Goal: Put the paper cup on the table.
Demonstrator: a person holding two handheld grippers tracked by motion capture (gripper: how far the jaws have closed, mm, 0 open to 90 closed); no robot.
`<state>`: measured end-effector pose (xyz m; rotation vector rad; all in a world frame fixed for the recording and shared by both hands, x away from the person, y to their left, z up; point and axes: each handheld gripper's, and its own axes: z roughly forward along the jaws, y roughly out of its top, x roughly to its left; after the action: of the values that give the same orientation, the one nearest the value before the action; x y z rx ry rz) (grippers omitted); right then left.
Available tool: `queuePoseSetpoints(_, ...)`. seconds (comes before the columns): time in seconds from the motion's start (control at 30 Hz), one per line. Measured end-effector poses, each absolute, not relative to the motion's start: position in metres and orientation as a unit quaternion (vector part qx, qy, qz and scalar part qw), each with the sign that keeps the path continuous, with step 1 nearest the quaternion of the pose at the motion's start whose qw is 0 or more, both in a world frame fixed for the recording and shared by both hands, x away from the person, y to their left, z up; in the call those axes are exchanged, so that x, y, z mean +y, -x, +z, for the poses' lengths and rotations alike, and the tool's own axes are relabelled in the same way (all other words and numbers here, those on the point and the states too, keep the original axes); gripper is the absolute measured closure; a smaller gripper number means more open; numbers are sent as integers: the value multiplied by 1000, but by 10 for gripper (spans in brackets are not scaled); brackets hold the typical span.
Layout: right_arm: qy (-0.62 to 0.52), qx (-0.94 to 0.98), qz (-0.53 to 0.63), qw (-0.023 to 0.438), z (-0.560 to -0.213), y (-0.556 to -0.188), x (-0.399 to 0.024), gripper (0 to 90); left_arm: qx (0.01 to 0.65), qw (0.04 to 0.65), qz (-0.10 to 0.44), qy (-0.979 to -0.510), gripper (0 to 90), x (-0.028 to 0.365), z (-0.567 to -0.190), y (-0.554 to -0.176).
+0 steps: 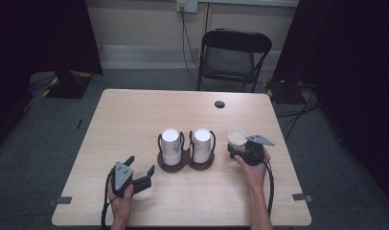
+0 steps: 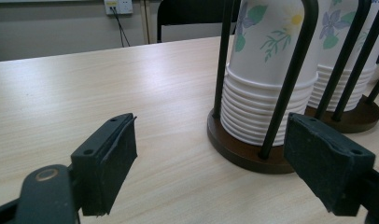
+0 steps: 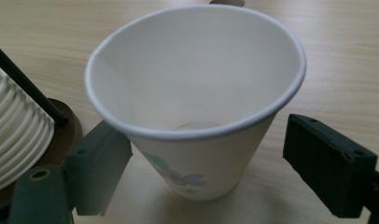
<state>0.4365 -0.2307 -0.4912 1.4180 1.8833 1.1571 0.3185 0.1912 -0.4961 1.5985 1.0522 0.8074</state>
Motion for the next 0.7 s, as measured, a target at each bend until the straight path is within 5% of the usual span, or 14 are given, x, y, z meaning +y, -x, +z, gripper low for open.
queuePoseSetpoints(0.7, -511, 678, 455, 267, -476, -396, -226, 158, 447, 500, 341, -658, 157, 191, -496, -319)
